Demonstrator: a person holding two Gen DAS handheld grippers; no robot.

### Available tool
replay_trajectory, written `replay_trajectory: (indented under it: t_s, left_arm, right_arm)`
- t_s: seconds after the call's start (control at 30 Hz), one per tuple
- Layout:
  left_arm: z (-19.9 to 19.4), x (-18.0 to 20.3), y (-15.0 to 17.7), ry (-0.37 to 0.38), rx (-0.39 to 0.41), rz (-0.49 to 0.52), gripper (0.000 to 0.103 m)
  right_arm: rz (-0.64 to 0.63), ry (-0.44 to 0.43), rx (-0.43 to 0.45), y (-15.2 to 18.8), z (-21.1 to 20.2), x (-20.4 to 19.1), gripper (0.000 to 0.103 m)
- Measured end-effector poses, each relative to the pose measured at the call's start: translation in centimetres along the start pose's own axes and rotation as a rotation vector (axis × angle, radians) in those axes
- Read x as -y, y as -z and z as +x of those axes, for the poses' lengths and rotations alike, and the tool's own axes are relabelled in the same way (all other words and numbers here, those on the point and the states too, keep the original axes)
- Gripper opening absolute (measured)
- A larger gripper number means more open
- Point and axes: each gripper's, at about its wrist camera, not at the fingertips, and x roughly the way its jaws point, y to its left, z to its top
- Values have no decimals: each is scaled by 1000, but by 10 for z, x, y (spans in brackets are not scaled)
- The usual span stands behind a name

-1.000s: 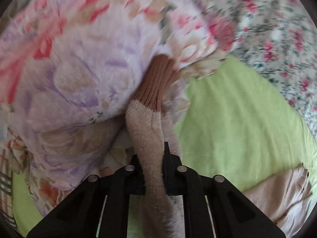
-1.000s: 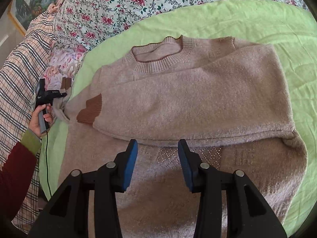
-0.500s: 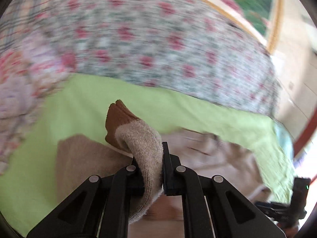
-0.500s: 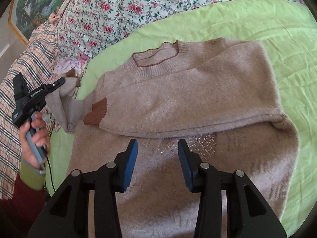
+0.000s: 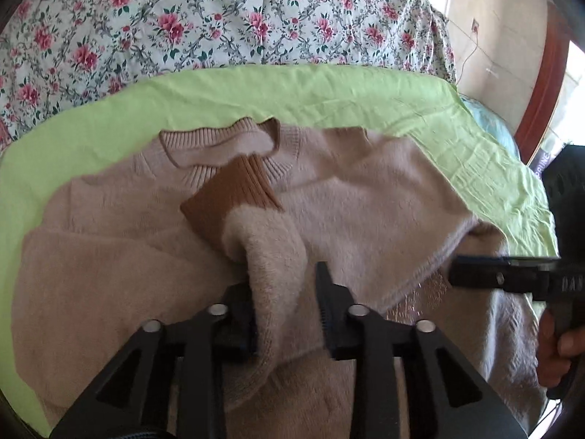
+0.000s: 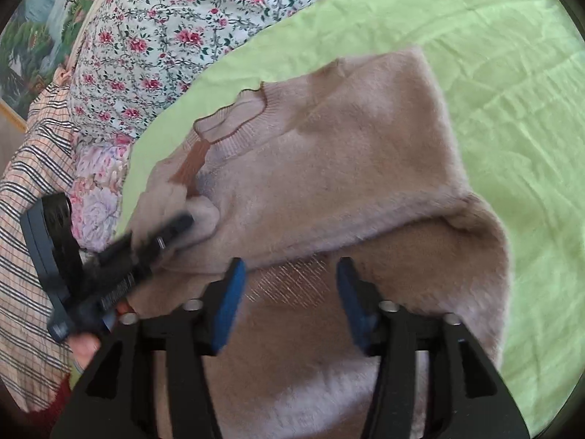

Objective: Fold small clothes

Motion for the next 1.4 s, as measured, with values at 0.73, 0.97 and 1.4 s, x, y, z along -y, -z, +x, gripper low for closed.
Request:
replay_trajectory:
  t_s: [0.73, 0.97, 1.4]
  left_arm:
    - [-77, -176, 87, -338, -70, -374, 62]
    - [-57, -174, 69, -365, -56, -392, 58]
    - [-73, -201, 87, -294, 10, -576, 43]
  right_arm:
    - [-155, -154, 79, -89, 60, -96, 9]
    - [-3, -69, 305, -69, -12, -18, 9]
    - [130, -3, 123, -31, 27, 28, 14]
